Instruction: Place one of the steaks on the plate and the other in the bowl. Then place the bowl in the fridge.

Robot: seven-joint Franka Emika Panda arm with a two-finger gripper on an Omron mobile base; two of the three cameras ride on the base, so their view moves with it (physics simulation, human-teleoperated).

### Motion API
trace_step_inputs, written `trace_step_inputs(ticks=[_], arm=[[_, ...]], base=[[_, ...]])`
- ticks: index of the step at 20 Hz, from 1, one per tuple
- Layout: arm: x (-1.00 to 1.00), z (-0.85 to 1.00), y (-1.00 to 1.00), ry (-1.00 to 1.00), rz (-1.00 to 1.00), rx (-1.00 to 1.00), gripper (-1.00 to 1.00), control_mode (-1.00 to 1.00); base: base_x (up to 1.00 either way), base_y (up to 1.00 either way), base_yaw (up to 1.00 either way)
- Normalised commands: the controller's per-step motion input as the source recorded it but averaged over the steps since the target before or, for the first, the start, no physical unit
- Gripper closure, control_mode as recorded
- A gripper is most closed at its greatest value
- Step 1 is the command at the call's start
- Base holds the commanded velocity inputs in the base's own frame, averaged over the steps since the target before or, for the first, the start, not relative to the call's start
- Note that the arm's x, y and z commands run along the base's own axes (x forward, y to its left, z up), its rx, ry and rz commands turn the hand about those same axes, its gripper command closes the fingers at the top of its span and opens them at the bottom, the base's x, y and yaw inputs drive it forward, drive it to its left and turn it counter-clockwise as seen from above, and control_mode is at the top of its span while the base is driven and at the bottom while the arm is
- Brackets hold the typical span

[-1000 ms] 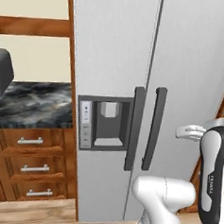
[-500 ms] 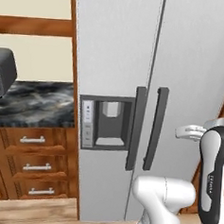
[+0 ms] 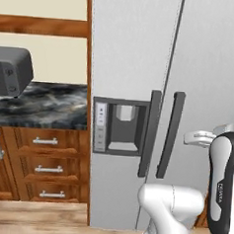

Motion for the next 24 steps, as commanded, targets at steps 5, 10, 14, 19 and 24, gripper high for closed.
trace_step_inputs(ticks=[5, 10, 14, 19, 24], arm=[[0.00, 0.00, 0.00, 0.00, 0.00, 0.00, -1.00, 1.00], [0.00, 0.00, 0.00, 0.00, 0.00, 0.00, -1.00, 1.00], [0.00, 0.00, 0.00, 0.00, 0.00, 0.00, -1.00, 1.00], [0.00, 0.00, 0.00, 0.00, 0.00, 0.00, -1.00, 1.00], [0.00, 0.00, 0.00, 0.00, 0.00, 0.00, -1.00, 1.00]], base=[[-0.40, 0.00, 0.06], [-0.60, 0.01, -0.03], [-0.11, 0.15, -0.12], [0.22, 0.18, -0.15], [0.33, 0.20, -0.17]])
